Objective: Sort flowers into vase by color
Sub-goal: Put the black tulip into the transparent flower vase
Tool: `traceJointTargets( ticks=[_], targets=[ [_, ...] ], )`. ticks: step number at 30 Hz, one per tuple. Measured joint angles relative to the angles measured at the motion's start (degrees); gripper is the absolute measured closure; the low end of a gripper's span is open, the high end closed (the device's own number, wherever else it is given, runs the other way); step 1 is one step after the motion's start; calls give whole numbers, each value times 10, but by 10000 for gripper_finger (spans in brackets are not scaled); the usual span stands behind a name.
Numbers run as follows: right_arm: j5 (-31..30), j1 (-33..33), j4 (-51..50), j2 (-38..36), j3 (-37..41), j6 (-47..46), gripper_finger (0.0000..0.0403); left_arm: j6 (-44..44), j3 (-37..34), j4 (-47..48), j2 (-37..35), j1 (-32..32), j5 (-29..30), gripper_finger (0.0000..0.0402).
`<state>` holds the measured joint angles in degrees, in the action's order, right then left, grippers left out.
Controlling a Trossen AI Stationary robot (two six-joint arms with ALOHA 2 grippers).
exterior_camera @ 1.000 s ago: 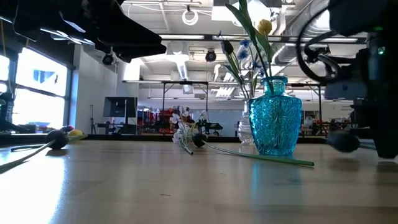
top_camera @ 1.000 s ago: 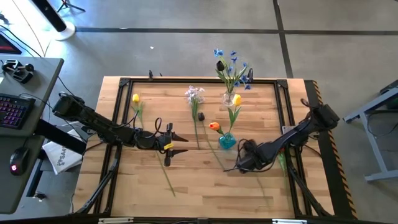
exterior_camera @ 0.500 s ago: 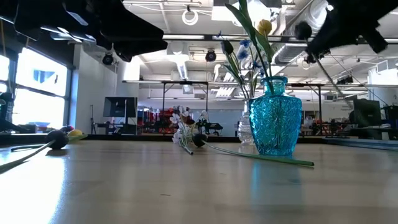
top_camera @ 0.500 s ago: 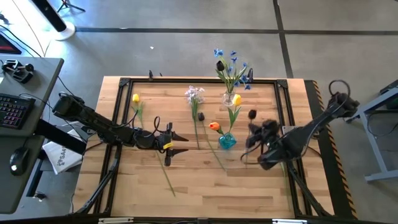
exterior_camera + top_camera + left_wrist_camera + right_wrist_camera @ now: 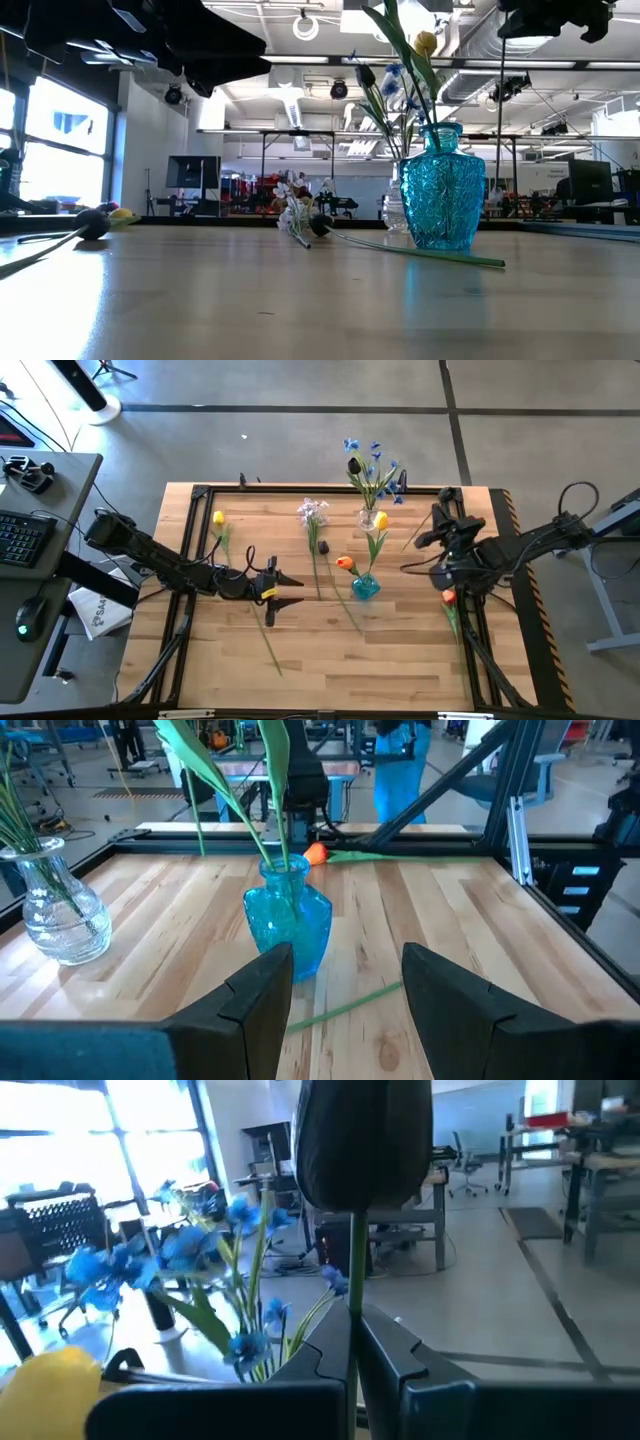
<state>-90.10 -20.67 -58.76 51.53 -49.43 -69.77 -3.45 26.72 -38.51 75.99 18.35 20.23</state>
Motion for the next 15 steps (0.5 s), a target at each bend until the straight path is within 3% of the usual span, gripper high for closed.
traceJointTargets(
  ticks=[5, 10, 15],
  targets=[
    [6, 1, 106, -12, 0, 145, 402, -9, 0, -20, 0, 0, 1, 225],
    [100, 5, 330, 7, 0, 452, 403, -10, 0, -25, 0, -3, 4, 225],
    [180, 59, 544, 14, 0, 726, 403, -15, 0, -37, 0, -9, 6, 225]
  ],
)
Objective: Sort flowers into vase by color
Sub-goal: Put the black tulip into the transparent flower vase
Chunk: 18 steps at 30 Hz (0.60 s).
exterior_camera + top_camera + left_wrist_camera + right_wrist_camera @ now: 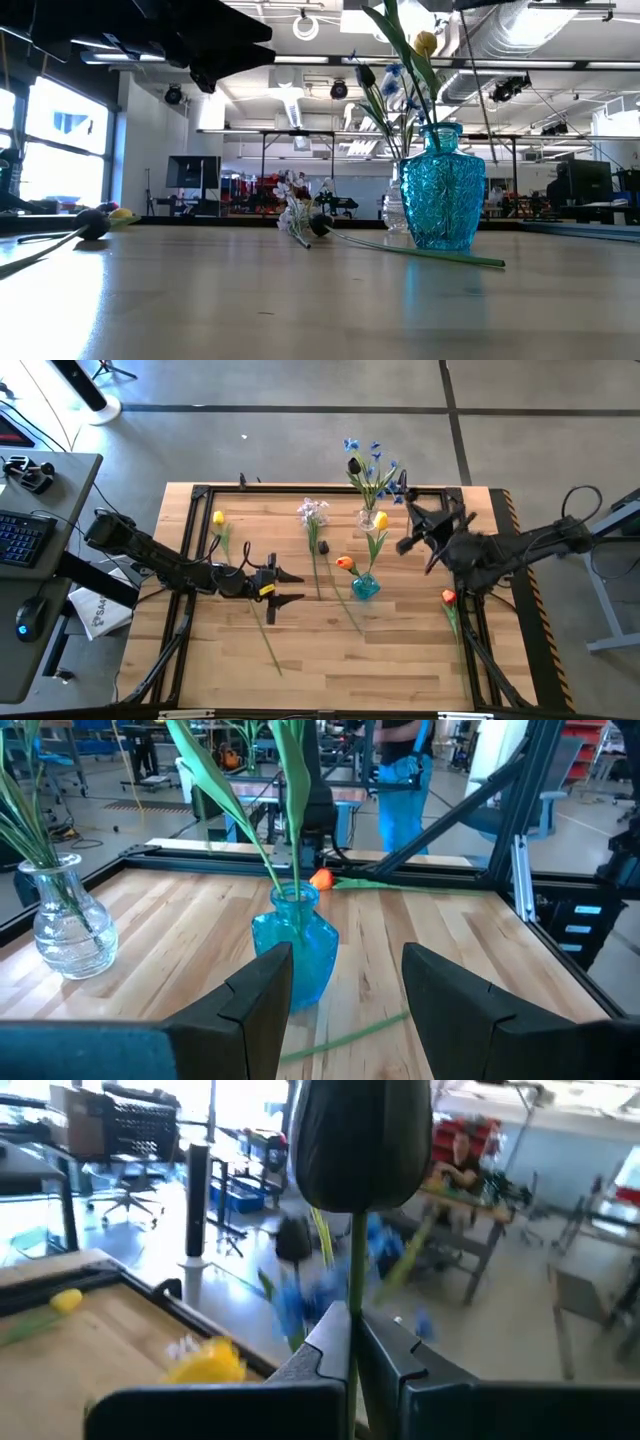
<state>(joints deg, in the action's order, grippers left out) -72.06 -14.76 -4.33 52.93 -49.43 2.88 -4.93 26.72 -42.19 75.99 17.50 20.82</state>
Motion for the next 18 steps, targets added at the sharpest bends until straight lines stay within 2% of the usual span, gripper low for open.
traceJointTargets(
  ticks=[2, 5, 7, 13, 18],
  targets=[
    [84, 44, 73, -1, 2, 65, 403, 0, 0, -2, 0, 0, 0, 225],
    [247, 116, 177, 0, 15, 133, 403, 4, 0, -2, 0, 0, 0, 225],
    [316, 163, 230, 4, 25, 154, 403, 5, 0, -2, 0, 0, -1, 225],
    [397, 279, 337, 24, 72, 123, 403, 5, 0, -1, 0, 1, -3, 225],
    [453, 331, 359, 37, 107, 76, 403, 5, 0, -1, 0, 1, -3, 225]
  ],
)
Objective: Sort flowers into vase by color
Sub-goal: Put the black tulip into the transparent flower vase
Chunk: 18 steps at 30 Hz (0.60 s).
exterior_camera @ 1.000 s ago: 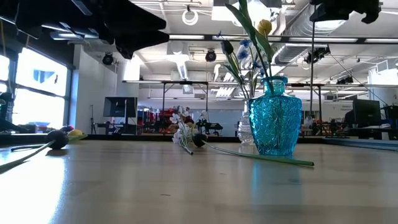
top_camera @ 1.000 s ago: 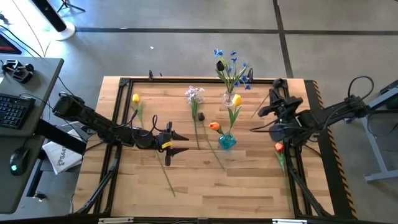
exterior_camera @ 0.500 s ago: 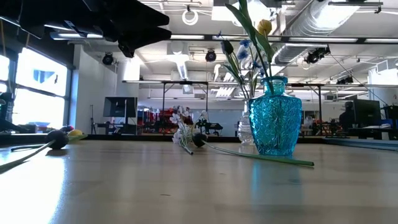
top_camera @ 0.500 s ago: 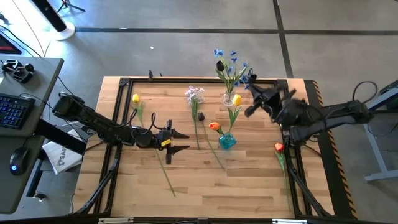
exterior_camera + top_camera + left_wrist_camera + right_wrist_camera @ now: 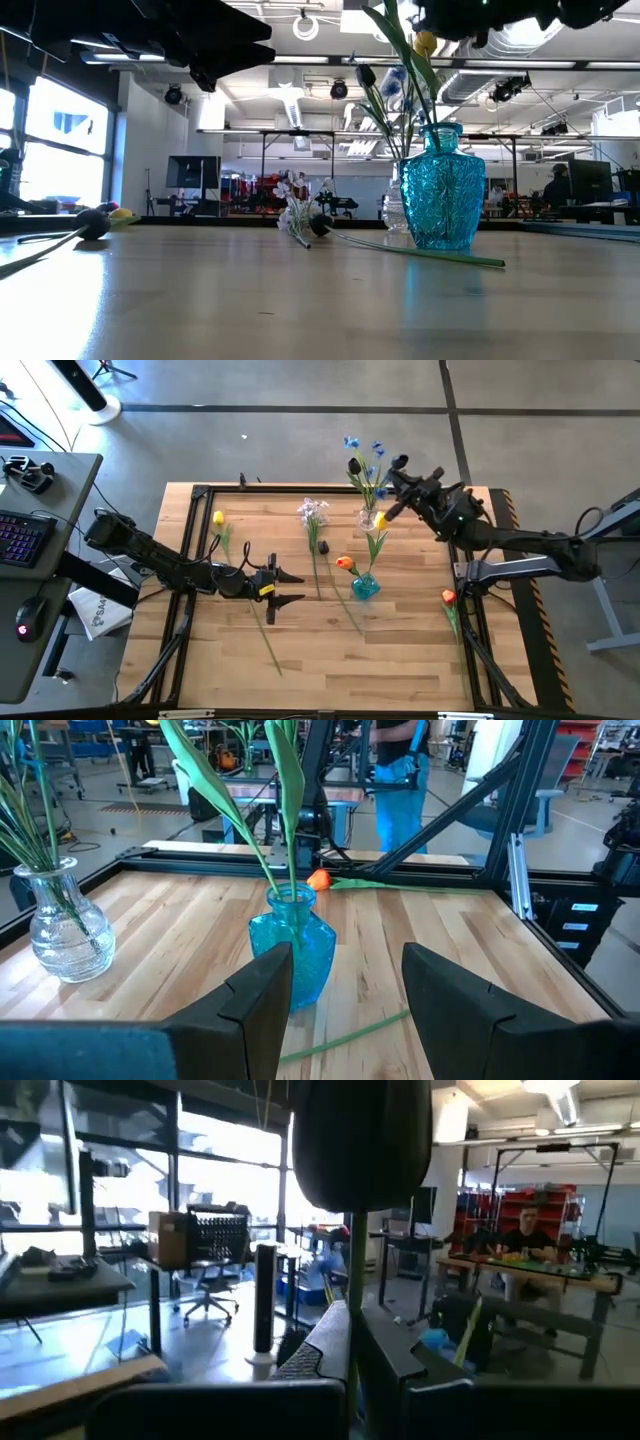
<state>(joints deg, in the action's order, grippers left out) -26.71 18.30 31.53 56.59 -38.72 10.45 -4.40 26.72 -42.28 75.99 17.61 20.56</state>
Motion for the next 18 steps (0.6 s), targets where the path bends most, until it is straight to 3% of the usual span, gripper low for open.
traceJointTargets(
  ticks=[12, 18],
  targets=[
    [4, 10, -15, 7, 10, -44, 396, -9, 0, 1, 0, 0, 0, 225],
    [23, 10, -72, 7, 8, -52, 316, -10, 0, 3, 0, 0, 1, 225]
  ],
)
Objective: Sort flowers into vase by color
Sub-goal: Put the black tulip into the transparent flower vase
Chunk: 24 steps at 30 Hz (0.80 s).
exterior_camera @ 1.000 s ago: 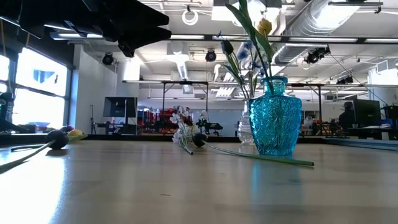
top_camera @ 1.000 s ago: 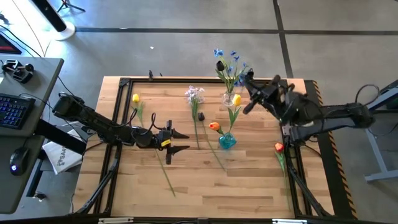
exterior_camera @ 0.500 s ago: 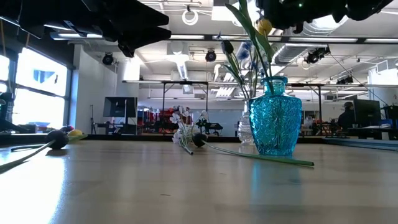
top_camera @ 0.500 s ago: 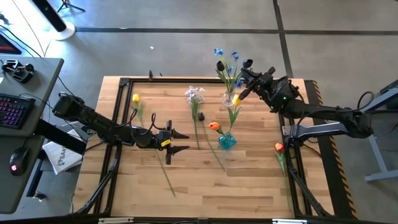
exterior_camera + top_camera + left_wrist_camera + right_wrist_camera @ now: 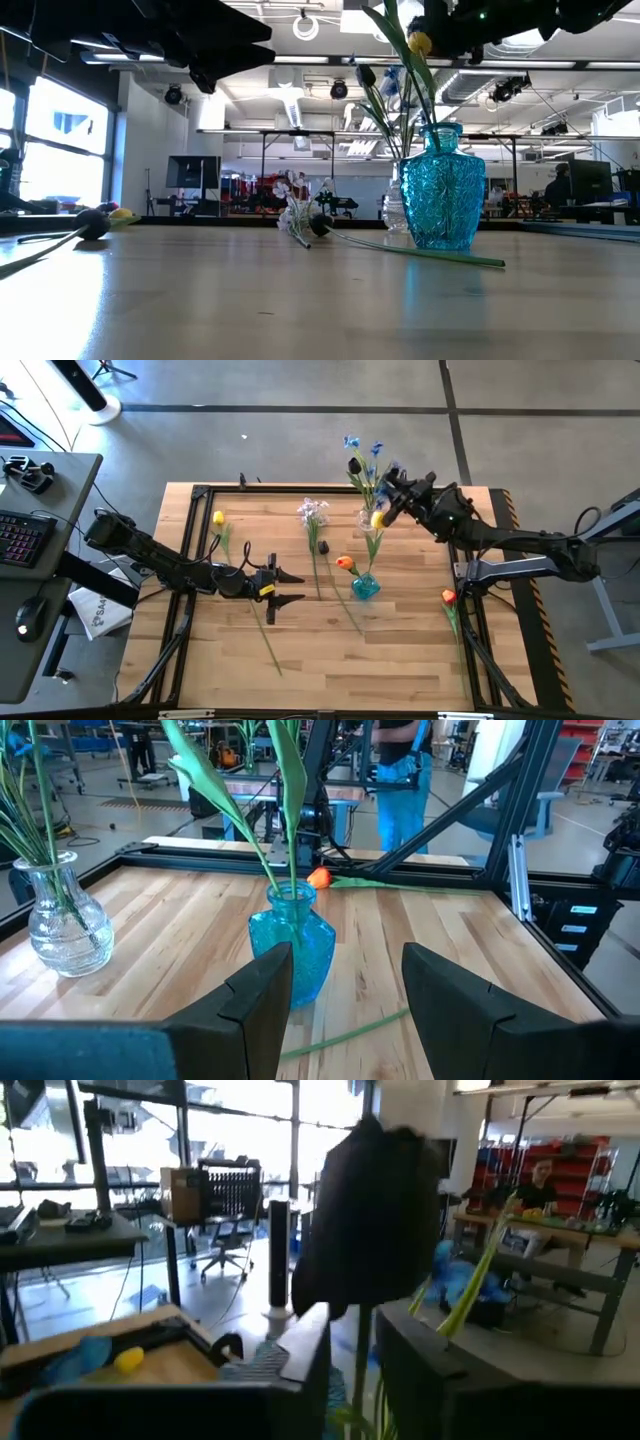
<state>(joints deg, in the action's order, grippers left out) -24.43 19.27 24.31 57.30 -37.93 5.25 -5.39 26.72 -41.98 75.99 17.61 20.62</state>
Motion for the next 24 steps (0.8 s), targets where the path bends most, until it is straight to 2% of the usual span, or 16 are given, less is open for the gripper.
traceJointTargets(
  ticks=[3, 6, 10, 14, 17, 21, 24],
  targets=[
    [-4, 0, -101, 0, -34, -26, 264, 0, 0, 1, 0, 0, 0, 225],
    [-7, -1, -244, 0, -94, -56, 220, -4, 0, 2, 0, 0, 0, 225],
    [-9, -11, -420, 0, -179, -118, 182, -5, 0, 2, 0, 0, -5, 225],
    [-11, -31, -565, 0, -255, -186, 172, -6, 0, 5, 0, 0, -7, 225],
    [-35, -64, -646, 0, -295, -230, 172, -15, 0, 7, 0, 0, -7, 225],
    [-71, -131, -708, 0, -311, -277, 171, -24, 0, 8, 0, 0, 1, 225],
    [-73, -193, -720, 0, -301, -313, 171, -55, 0, 19, 0, 0, 42, 225]
  ],
)
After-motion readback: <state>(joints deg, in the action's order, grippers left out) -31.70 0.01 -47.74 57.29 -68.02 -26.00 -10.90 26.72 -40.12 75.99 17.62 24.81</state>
